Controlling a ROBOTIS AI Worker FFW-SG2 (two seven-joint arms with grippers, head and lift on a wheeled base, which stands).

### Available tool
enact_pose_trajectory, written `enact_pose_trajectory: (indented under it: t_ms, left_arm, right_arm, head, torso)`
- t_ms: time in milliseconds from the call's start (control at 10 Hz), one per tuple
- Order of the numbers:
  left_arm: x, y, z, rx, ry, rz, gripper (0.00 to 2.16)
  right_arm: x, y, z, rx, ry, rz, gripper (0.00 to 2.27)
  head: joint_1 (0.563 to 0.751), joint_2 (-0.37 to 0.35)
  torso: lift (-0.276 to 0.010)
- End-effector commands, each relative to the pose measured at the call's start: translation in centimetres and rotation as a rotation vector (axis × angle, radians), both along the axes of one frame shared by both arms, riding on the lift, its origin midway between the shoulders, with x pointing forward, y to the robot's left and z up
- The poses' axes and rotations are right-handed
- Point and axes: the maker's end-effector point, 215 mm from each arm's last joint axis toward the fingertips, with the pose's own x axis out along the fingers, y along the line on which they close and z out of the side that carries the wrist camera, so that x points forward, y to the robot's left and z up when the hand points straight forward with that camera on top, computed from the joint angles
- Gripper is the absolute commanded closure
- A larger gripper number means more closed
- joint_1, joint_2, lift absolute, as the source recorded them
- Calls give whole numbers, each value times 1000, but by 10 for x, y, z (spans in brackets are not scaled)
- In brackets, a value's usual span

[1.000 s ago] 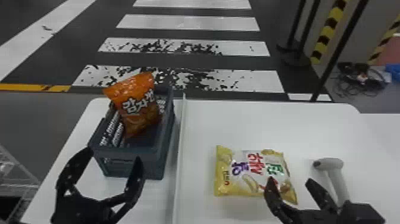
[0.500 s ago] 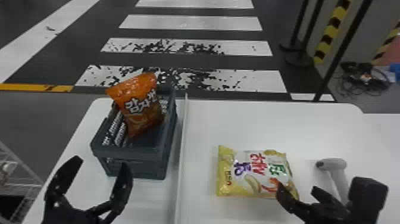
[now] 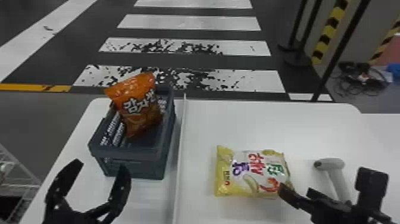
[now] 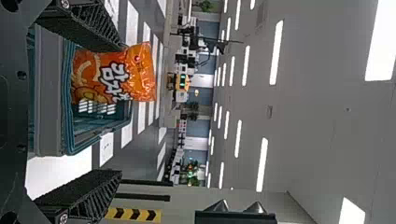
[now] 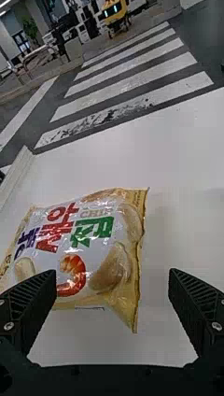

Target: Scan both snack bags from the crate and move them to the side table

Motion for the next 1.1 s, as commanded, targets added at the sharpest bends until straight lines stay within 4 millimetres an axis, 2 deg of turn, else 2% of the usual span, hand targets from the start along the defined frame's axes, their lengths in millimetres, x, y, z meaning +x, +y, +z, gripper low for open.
enact_pose_trajectory:
  t_ms: [0,200,500,600,700,900,1000]
  left_arm:
    - [0,-2,-3,-5,6,-3,73]
    - [0,-4,-5,-10,10,-3,73]
    - [0,-5,-7,-10,13,-7,76]
    - [0,-5,-8,-11,15,-7,76]
    - [1,-5,-11,-10,18,-8,76]
    - [1,-6,-14,-11,22,-10,76]
    - [2,-7,-15,-12,24,-10,76]
  right_arm:
    - [2,-7,-6,41,24,-9,100]
    - [4,-6,-11,63,39,-1,100]
    - [2,8,-25,143,88,36,113]
    - [3,10,-26,157,87,38,211]
    - [4,8,-27,155,86,30,502]
    - [5,0,-35,118,105,14,1679]
    - [6,-4,-38,95,106,6,2078]
  head:
    - [695,2]
    - [695,-10]
    - [695,-4]
    - [695,4]
    - [695,7]
    - [695,2]
    - [695,-6]
  torso:
    - [-99]
    - [-99]
    - [-99]
    - [-99]
    - [-99]
    - [-99]
    - [-99]
